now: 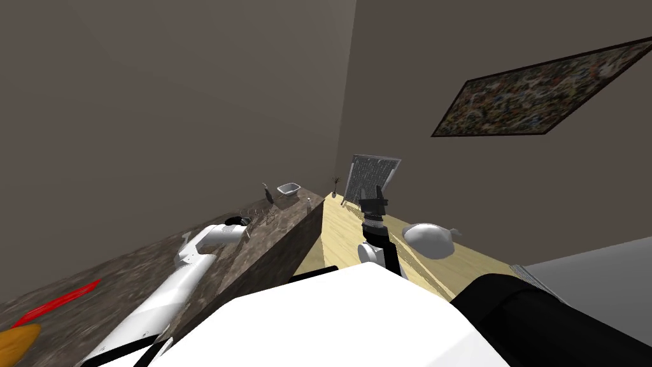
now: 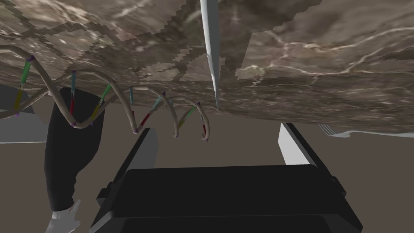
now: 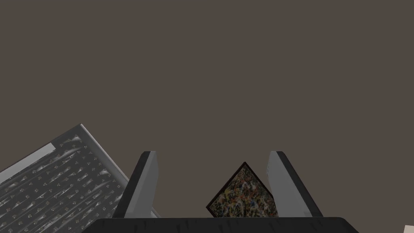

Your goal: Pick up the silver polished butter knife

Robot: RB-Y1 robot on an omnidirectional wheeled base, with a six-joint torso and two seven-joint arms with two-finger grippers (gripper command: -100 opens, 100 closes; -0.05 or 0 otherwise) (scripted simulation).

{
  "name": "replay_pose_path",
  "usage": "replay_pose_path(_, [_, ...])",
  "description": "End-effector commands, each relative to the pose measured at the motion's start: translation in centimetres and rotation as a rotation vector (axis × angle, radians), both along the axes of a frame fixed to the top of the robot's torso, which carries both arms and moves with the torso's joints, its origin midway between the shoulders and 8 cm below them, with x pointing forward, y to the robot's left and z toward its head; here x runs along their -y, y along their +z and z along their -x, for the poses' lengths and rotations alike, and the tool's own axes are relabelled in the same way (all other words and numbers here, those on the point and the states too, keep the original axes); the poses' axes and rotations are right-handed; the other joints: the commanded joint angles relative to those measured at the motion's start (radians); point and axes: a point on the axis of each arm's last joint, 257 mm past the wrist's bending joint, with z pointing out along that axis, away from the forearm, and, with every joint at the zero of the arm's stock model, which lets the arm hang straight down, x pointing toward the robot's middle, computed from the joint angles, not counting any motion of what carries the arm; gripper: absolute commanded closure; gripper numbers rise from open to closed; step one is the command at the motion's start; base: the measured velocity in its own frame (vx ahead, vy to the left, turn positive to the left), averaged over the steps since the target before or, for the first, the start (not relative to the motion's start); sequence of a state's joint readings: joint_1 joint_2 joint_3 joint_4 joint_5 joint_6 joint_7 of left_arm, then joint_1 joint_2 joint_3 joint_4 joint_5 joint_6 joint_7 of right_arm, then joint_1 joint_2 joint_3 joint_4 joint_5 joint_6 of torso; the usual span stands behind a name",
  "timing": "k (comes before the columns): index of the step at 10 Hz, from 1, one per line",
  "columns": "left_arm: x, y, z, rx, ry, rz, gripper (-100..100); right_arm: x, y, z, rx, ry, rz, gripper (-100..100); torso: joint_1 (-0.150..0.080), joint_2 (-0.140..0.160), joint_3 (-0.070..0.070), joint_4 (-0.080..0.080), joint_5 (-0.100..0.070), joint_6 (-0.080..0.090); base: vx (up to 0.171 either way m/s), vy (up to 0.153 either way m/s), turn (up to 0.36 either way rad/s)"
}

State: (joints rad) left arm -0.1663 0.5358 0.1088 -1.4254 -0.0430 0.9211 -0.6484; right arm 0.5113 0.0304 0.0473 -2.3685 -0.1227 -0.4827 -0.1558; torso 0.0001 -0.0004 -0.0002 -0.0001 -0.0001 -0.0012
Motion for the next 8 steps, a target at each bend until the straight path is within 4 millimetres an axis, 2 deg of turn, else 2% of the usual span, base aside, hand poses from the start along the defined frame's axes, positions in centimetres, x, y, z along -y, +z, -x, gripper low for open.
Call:
replay_pose_path(1, [-0.7, -1.3, 1.1, -0.072, 0.02, -0.003, -100, 0.0, 0.0, 0.0, 0.0, 0.0, 0.0, 0, 0.0, 0.0, 0.0, 0.0, 0.0, 0.0, 0.015, 0.002, -0.147])
replay_pose_path(5, [-1.9, -3.0, 3.0, -0.19, 0.054, -0.006, -100, 0.0, 0.0, 0.0, 0.0, 0.0, 0.0, 0, 0.0, 0.0, 0.0, 0.0, 0.0, -0.001, 0.012, 0.002, -0.091])
replay_pose_path(6, [-1.8, -2.6, 2.6, -0.171, 0.049, -0.006, -100, 0.0, 0.0, 0.0, 0.0, 0.0, 0.0, 0, 0.0, 0.001, 0.0, 0.0, 0.0, -0.001, 0.003, 0.001, -0.013])
replay_pose_path(7, [-1.8, -2.7, 2.7, -0.176, 0.05, -0.006, 0, 0.0, 0.0, 0.0, 0.0, 0.0, 0.0, 0, 0.0, 0.001, 0.001, 0.0, 0.0, -0.001, 0.0, 0.0, 0.0])
replay_pose_path(8, [-2.4, -3.5, 3.1, -0.176, 0.068, -0.004, -100, 0.0, 0.0, 0.0, 0.0, 0.0, 0.0, 0, 0.0, 0.001, 0.001, 0.0, 0.0, -0.001, 0.007, 0.038, -0.111])
